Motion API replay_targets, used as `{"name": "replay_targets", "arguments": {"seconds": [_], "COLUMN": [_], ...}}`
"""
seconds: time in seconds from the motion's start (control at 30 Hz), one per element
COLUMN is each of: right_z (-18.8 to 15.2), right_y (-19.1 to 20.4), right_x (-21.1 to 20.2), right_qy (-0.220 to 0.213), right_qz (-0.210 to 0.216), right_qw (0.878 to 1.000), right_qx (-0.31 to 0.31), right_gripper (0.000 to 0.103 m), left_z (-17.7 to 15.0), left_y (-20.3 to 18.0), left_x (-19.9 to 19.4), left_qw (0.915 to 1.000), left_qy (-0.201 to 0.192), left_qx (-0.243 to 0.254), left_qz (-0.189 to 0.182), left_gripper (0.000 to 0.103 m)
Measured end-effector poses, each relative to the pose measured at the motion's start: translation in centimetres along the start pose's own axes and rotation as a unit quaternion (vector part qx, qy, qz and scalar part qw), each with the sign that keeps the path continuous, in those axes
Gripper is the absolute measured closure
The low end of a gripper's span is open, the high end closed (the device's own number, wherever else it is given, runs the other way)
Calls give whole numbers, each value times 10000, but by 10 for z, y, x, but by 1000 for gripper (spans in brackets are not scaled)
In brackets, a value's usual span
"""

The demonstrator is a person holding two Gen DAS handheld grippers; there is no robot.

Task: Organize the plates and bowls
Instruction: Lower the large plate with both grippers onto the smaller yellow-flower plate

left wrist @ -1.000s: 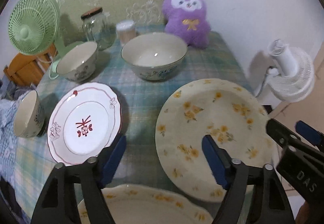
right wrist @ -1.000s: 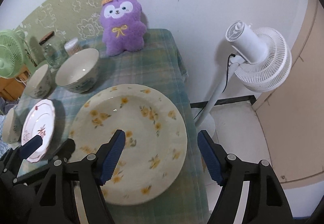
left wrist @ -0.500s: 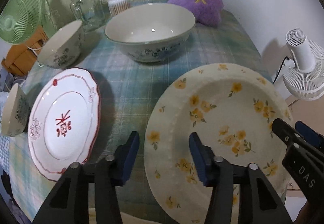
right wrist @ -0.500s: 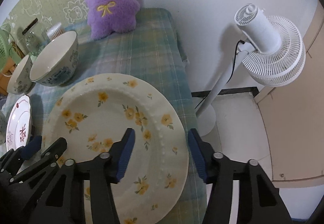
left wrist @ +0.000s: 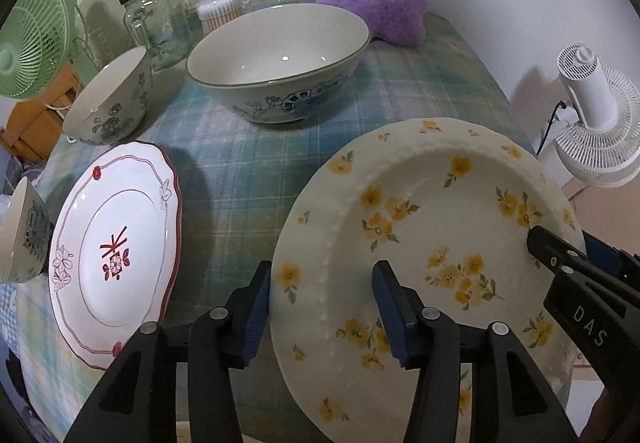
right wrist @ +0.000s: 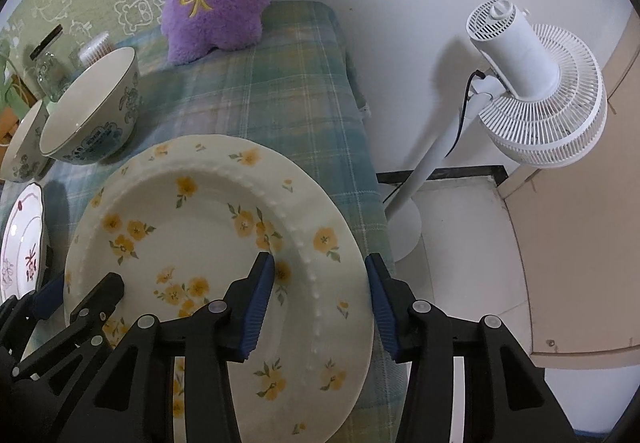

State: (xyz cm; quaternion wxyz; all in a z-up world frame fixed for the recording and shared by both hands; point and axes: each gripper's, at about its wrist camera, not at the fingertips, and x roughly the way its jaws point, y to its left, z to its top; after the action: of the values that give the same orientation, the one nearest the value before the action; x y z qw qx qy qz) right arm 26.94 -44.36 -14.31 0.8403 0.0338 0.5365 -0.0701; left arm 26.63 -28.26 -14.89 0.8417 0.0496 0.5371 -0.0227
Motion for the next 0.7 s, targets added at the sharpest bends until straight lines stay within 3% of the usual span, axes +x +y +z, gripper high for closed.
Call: {"name": "replay_targets", "arguments": {"seconds": [0.7], "right_z": [-14], "right_y": [20], "right_x": [-62], "right_qy": [-316], "right_qz": [35], "right_qw": [9995], "right_qx": [20], "right_gripper": [57], "left_z": [-5], "left_y": [27], "left_x": [-55], "left_qw": [9993], "left_qy": [-370], "left_qx": [54], "left_qz": [-53], "left_gripper": [55]}}
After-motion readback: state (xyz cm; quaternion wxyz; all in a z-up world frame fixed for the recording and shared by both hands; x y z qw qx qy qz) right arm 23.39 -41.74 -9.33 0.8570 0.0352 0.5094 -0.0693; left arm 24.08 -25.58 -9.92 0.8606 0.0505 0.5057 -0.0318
